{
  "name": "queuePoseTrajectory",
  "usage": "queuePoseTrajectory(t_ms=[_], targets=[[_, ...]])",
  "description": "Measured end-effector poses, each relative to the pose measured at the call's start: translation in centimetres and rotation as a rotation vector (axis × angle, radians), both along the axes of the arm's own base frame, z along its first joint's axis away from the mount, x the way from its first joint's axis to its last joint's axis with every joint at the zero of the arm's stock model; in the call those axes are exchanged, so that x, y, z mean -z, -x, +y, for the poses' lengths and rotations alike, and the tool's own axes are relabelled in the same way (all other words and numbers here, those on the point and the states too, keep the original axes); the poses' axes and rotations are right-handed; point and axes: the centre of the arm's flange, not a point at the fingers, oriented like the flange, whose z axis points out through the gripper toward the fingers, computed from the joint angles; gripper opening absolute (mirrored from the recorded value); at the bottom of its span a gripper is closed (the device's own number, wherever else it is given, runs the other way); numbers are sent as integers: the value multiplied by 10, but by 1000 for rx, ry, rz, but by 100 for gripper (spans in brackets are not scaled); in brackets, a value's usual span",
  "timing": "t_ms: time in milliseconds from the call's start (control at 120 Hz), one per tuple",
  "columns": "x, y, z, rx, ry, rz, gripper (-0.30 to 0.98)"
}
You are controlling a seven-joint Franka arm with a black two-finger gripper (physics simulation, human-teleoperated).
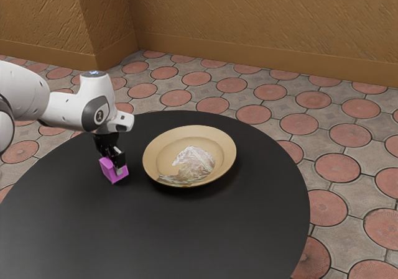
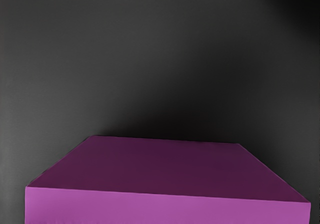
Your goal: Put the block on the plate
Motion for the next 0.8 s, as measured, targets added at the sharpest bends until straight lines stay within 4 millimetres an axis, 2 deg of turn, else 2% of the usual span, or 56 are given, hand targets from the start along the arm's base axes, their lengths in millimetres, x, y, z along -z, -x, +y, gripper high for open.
queuePoseTrajectory(t_ms=[233,400,600,800], targets=[[-15,-2,-5,10,-8,-22,41],[-37,-5,-15,25,-14,-51,41],[-70,-13,-63,97,-25,-90,41],[-86,-21,-122,202,-43,-103,41]])
